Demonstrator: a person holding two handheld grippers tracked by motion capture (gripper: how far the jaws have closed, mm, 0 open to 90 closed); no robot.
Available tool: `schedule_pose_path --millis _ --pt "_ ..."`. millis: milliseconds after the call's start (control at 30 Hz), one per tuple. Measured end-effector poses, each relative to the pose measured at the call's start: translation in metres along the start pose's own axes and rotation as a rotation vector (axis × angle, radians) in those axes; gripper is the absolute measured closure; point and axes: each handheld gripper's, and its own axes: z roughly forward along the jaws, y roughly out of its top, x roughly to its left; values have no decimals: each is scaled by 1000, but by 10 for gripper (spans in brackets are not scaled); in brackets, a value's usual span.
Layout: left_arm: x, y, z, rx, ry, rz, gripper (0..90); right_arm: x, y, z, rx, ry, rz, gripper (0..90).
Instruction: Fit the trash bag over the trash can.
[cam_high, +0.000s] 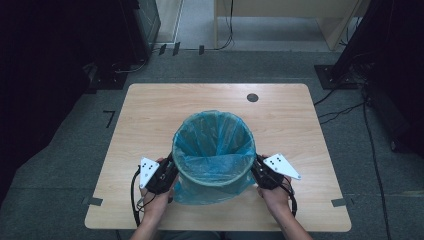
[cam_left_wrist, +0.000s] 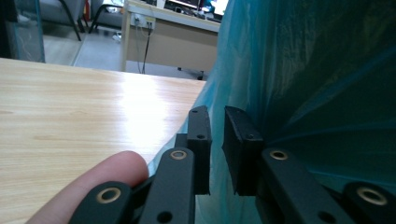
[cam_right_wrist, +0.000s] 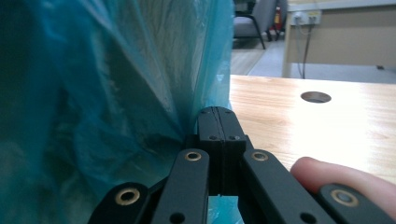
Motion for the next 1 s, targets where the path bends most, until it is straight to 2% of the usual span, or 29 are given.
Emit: schedule_pose_path --millis 67,100,200,267,300,400,500,567,600,733,800,867,967,1000 --pt "5 2 -2 -2 2 -23 664 0 1 -2 10 8 -31 900" --pt "8 3 -3 -1 11 -24 577 -1 3 -4 7 17 -39 900" --pt "15 8 -10 -14 73 -9 429 -5 10 -9 -7 22 -66 900" --pt "22 11 -14 -7 113 6 296 -10 16 -13 -19 27 -82 900" --pt "25 12 -15 11 136 17 234 -13 19 -15 -23 28 -93 900" --pt "40 12 -21 81 148 24 112 -23 29 -22 -43 41 -130 900" --pt "53 9 -27 154 189 30 87 -33 44 -28 -69 63 -159 900" --pt "63 7 -30 202 204 21 8 -36 55 -31 -81 94 -184 900" --pt "68 6 -31 224 216 12 0 -37 60 -33 -89 108 -202 900" --pt "83 3 -37 288 273 25 0 -37 80 -36 -108 181 -266 900" --pt "90 0 -39 338 302 30 0 -36 89 -36 -114 227 -296 900" --pt "95 -3 -39 374 325 41 0 -35 97 -36 -121 254 -315 900" --pt "99 -7 -38 416 331 54 0 -33 109 -34 -133 294 -343 900" --pt "101 -9 -37 439 345 64 0 -31 112 -33 -133 318 -355 900"
